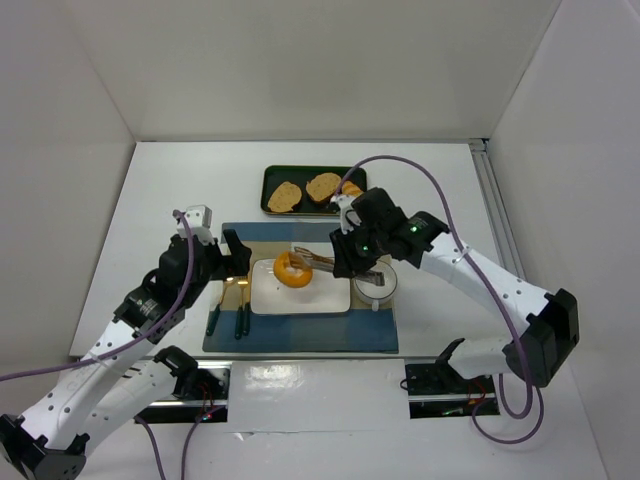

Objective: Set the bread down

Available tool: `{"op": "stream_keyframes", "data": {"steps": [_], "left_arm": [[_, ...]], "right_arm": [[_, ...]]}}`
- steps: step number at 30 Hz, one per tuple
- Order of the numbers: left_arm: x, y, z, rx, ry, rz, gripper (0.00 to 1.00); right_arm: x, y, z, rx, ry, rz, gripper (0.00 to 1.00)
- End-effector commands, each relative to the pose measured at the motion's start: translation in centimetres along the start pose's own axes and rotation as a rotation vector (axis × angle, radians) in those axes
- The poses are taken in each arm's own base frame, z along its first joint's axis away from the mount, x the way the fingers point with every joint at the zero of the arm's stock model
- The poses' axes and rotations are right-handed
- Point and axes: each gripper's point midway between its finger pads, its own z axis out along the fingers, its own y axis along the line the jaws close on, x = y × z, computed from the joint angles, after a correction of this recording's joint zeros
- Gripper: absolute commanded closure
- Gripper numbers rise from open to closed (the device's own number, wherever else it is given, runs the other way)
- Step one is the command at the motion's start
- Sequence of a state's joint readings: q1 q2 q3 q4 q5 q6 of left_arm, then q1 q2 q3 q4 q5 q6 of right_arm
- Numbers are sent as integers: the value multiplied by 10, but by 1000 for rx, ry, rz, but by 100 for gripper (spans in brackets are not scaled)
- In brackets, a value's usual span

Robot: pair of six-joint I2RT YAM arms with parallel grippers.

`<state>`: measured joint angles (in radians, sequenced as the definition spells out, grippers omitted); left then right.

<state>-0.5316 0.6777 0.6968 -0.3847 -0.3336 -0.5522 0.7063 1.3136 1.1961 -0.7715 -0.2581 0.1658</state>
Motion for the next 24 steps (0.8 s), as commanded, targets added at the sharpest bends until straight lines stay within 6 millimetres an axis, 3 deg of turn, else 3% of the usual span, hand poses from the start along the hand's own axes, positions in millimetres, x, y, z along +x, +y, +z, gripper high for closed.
{"op": "stream_keyframes", "data": {"steps": [1, 8, 16, 19, 21, 24], "left_arm": [[-13, -7, -1, 31, -47, -12, 0], [-11, -5, -2, 32, -48, -12, 0], [-8, -5, -5, 41, -46, -13, 0], [-8, -4, -7, 41, -46, -13, 0], [-8, -4, -7, 41, -46, -13, 0], [-8, -4, -7, 41, -46, -13, 0]], "right_arm": [[10, 11, 11, -34, 40, -26, 75], [30, 14, 30, -13, 113, -29, 75], [34, 10, 37, 2, 117, -8, 75], [34, 9, 37, 12, 115, 1, 69], [34, 9, 37, 12, 115, 1, 57], [33, 8, 37, 21, 113, 9, 50]]}}
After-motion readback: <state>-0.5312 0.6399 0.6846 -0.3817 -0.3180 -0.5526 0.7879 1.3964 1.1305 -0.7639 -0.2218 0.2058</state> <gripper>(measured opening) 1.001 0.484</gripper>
